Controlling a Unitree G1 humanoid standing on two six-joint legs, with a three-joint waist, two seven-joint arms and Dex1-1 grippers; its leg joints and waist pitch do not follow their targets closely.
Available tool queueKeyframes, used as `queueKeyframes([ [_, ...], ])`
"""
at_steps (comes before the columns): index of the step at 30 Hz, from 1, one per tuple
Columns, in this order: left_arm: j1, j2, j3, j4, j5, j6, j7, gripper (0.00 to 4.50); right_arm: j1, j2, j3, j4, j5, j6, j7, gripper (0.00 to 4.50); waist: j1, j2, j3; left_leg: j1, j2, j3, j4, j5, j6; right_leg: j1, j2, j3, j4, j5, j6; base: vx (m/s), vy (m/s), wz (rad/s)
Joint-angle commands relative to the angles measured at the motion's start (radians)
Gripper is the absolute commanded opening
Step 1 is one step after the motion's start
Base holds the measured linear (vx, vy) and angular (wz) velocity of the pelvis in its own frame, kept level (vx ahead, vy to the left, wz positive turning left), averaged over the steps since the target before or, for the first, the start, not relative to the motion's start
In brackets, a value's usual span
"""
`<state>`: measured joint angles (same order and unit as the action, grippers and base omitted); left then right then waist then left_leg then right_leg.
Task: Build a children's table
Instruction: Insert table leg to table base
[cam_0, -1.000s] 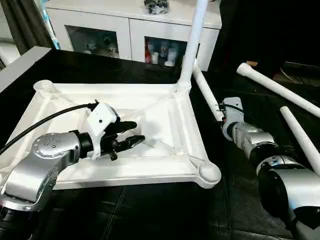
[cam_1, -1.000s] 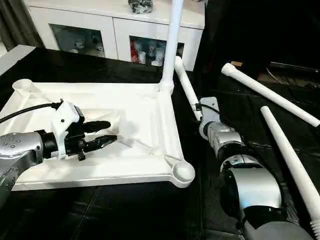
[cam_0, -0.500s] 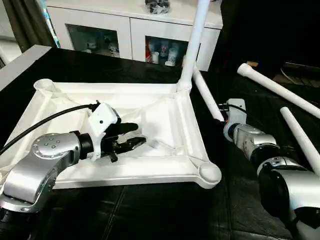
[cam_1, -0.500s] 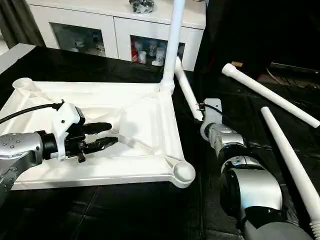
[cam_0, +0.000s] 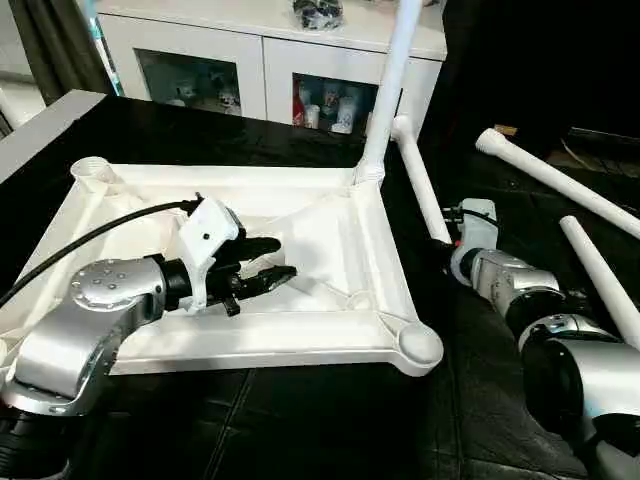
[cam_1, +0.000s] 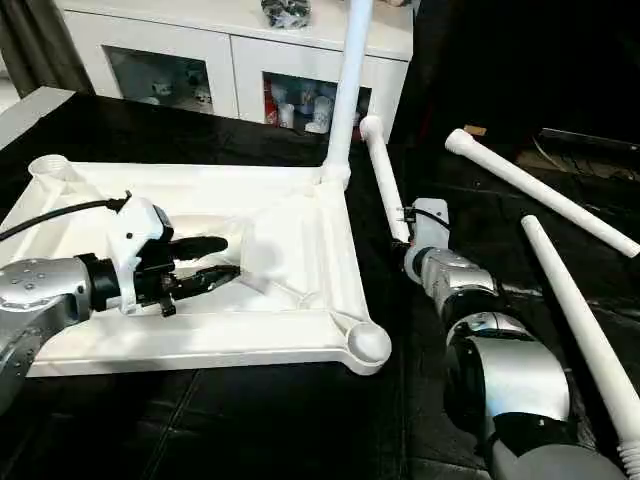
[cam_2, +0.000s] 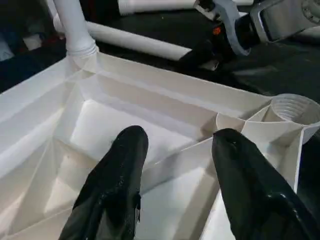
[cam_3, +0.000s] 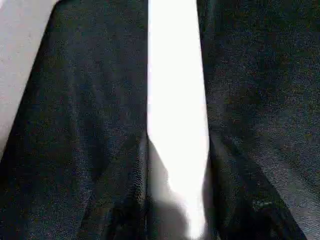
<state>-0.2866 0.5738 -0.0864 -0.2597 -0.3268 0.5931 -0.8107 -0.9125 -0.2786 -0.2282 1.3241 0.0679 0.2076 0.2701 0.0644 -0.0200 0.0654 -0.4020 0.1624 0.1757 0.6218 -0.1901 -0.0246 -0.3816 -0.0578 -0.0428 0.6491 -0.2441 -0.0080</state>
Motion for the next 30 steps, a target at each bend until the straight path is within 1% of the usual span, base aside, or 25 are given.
queueKeyframes([
  [1,-0.016,-0.010,-0.010,0.004,0.009,-0.017,0.015,2.39,0.008,-0.022,-0.001,-0.006,0.005,-0.021,0.030,1.30,0.000,0.015,-0.079,0.028,0.064,-0.015,-0.067,-0.029,0.014,0.046,-0.081,0.043,-0.049,0.185,-0.303,0.000,0.000,0.00],
  [2,-0.010,-0.023,-0.016,0.003,0.011,-0.023,0.024,2.39,0.015,-0.027,-0.008,-0.017,0.013,-0.029,0.043,1.30,0.001,0.015,-0.080,0.028,0.064,-0.015,-0.066,-0.023,0.018,0.047,-0.083,0.043,-0.048,0.192,-0.305,0.000,0.000,0.00],
  [3,-0.006,-0.030,-0.020,0.002,0.012,-0.026,0.029,2.39,0.019,-0.029,-0.012,-0.023,0.017,-0.032,0.050,1.30,-0.002,0.023,-0.079,0.029,0.065,-0.014,-0.065,-0.031,0.022,0.045,-0.081,0.043,-0.051,0.193,-0.307,0.000,0.000,0.00],
  [4,0.000,-0.043,-0.026,0.000,0.014,-0.029,0.039,2.39,0.035,-0.030,-0.015,-0.041,0.026,-0.038,0.074,1.30,-0.002,0.019,-0.080,0.029,0.065,-0.015,-0.065,-0.032,0.024,0.046,-0.082,0.043,-0.050,0.194,-0.310,0.000,0.000,0.00],
  [5,0.004,-0.052,-0.030,-0.001,0.014,-0.030,0.046,2.39,0.046,-0.030,-0.017,-0.054,0.033,-0.041,0.091,1.30,-0.002,0.023,-0.080,0.027,0.065,-0.014,-0.064,-0.032,0.030,0.049,-0.082,0.044,-0.050,0.199,-0.313,0.000,0.000,0.00],
  [8,0.007,-0.068,-0.033,0.002,0.019,-0.036,0.062,2.39,0.069,-0.028,-0.017,-0.086,0.043,-0.044,0.127,1.30,-0.003,0.020,-0.082,0.028,0.067,-0.015,-0.063,-0.029,0.043,0.050,-0.083,0.043,-0.049,0.197,-0.320,0.000,0.000,0.00],
  [9,0.009,-0.076,-0.032,0.007,0.022,-0.043,0.070,2.39,0.087,-0.027,-0.014,-0.112,0.048,-0.048,0.148,1.30,-0.005,0.020,-0.080,0.027,0.066,-0.015,-0.063,-0.030,0.048,0.049,-0.081,0.043,-0.051,0.189,-0.323,0.000,0.000,0.00],
  [10,0.009,-0.091,-0.034,0.014,0.028,-0.053,0.084,2.39,0.133,-0.024,-0.007,-0.191,0.063,-0.037,0.189,1.30,-0.005,0.024,-0.080,0.027,0.067,-0.015,-0.063,-0.032,0.048,0.049,-0.082,0.043,-0.051,0.185,-0.322,0.000,0.000,0.00],
  [11,0.009,-0.091,-0.034,0.014,0.028,-0.053,0.084,2.39,0.133,-0.024,-0.007,-0.191,0.063,-0.037,0.189,1.30,-0.005,0.020,-0.080,0.027,0.069,-0.016,-0.062,-0.030,0.052,0.051,-0.082,0.044,-0.051,0.198,-0.312,0.000,0.000,0.00],
  [12,0.011,-0.104,-0.035,0.019,0.034,-0.063,0.095,2.39,0.180,-0.022,0.003,-0.272,0.074,-0.024,0.225,1.30,-0.004,0.024,-0.080,0.028,0.067,-0.017,-0.063,-0.021,0.059,0.050,-0.078,0.042,-0.052,0.206,-0.313,0.000,0.000,0.00],
  [13,0.011,-0.107,-0.039,0.022,0.039,-0.069,0.099,2.39,0.203,-0.022,0.006,-0.313,0.080,-0.012,0.235,1.30,-0.005,0.021,-0.082,0.030,0.069,-0.017,-0.063,-0.026,0.057,0.050,-0.080,0.042,-0.051,0.203,-0.313,0.000,0.000,0.00],
  [14,0.011,-0.114,-0.045,0.026,0.050,-0.080,0.107,2.39,0.244,-0.023,0.013,-0.389,0.091,0.010,0.252,1.30,-0.005,0.024,-0.079,0.029,0.067,-0.018,-0.065,-0.030,0.060,0.050,-0.076,0.042,-0.055,0.192,-0.310,0.000,0.000,0.00],
  [15,0.012,-0.121,-0.058,0.032,0.069,-0.100,0.117,2.39,0.308,-0.027,0.019,-0.508,0.110,0.052,0.266,1.30,-0.004,0.022,-0.076,0.031,0.069,-0.019,-0.067,-0.038,0.060,0.051,-0.076,0.044,-0.059,0.181,-0.292,0.000,0.000,0.00],
  [16,0.012,-0.123,-0.068,0.035,0.084,-0.114,0.123,2.39,0.350,-0.032,0.022,-0.586,0.121,0.079,0.269,1.30,-0.005,0.019,-0.080,0.033,0.072,-0.020,-0.067,-0.039,0.058,0.050,-0.079,0.044,-0.056,0.178,-0.288,0.000,0.000,0.00],
  [17,0.012,-0.128,-0.086,0.043,0.105,-0.138,0.129,2.39,0.423,-0.045,0.023,-0.718,0.143,0.128,0.275,1.29,-0.002,0.018,-0.077,0.032,0.071,-0.019,-0.069,-0.042,0.057,0.051,-0.077,0.047,-0.061,0.169,-0.272,0.000,0.000,0.00],
  [18,0.012,-0.135,-0.089,0.045,0.103,-0.143,0.128,2.39,0.463,-0.055,0.021,-0.790,0.156,0.154,0.277,1.29,0.004,0.019,-0.074,0.034,0.072,-0.021,-0.072,-0.044,0.058,0.052,-0.078,0.047,-0.065,0.162,-0.260,0.000,0.000,0.00],
  [20,0.013,-0.139,-0.091,0.046,0.099,-0.144,0.129,2.39,0.488,-0.060,0.018,-0.832,0.162,0.169,0.281,1.29,0.003,0.019,-0.078,0.034,0.073,-0.022,-0.074,-0.051,0.045,0.049,-0.080,0.045,-0.063,0.143,-0.259,0.000,0.000,0.00],
  [21,0.010,-0.148,-0.093,0.042,0.104,-0.159,0.139,2.56,0.550,-0.086,0.020,-0.932,0.184,0.196,0.317,1.29,-0.001,0.022,-0.077,0.034,0.072,-0.022,-0.075,-0.062,0.038,0.047,-0.079,0.044,-0.064,0.125,-0.265,0.000,0.000,0.00],
  [22,0.010,-0.150,-0.093,0.041,0.104,-0.161,0.141,2.73,0.566,-0.093,0.020,-0.957,0.191,0.202,0.327,1.29,0.000,0.015,-0.071,0.033,0.072,-0.021,-0.077,-0.093,0.032,0.050,-0.080,0.048,-0.072,0.087,-0.256,0.000,0.000,0.00],
  [23,0.008,-0.154,-0.098,0.039,0.110,-0.171,0.144,2.73,0.605,-0.110,0.011,-1.020,0.212,0.220,0.350,1.29,-0.002,0.015,-0.069,0.032,0.070,-0.020,-0.079,-0.123,0.028,0.048,-0.082,0.049,-0.077,0.045,-0.252,0.000,0.000,0.00],
  [24,0.006,-0.160,-0.103,0.043,0.125,-0.197,0.152,2.76,0.644,-0.126,-0.001,-1.082,0.229,0.247,0.369,1.29,-0.002,0.016,-0.067,0.034,0.071,-0.021,-0.080,-0.142,0.023,0.046,-0.083,0.050,-0.082,0.007,-0.244,0.000,0.000,0.00],
  [25,0.005,-0.165,-0.106,0.045,0.130,-0.205,0.155,2.86,0.680,-0.146,-0.021,-1.127,0.244,0.265,0.387,1.29,-0.001,0.014,-0.065,0.032,0.073,-0.022,-0.081,-0.151,0.022,0.048,-0.084,0.053,-0.087,-0.015,-0.228,0.000,0.000,0.00],
  [28,0.000,-0.190,-0.105,0.067,0.162,-0.282,0.186,3.16,0.773,-0.179,-0.072,-1.246,0.284,0.332,0.394,1.29,-0.003,0.014,-0.064,0.032,0.072,-0.024,-0.082,-0.166,0.019,0.046,-0.085,0.052,-0.092,-0.049,-0.220,0.000,0.000,0.00],
  [29,0.000,-0.191,-0.105,0.067,0.162,-0.284,0.186,3.16,0.777,-0.180,-0.074,-1.251,0.286,0.335,0.394,1.29,-0.004,0.019,-0.062,0.031,0.070,-0.025,-0.084,-0.168,0.020,0.045,-0.084,0.053,-0.094,-0.059,-0.216,0.000,0.000,0.00],
  [30,-0.003,-0.202,-0.102,0.077,0.161,-0.297,0.193,3.34,0.803,-0.170,-0.104,-1.283,0.327,0.353,0.395,1.29,-0.006,0.017,-0.062,0.032,0.070,-0.025,-0.084,-0.180,0.019,0.045,-0.084,0.052,-0.096,-0.073,-0.212,0.000,0.000,0.00],
])
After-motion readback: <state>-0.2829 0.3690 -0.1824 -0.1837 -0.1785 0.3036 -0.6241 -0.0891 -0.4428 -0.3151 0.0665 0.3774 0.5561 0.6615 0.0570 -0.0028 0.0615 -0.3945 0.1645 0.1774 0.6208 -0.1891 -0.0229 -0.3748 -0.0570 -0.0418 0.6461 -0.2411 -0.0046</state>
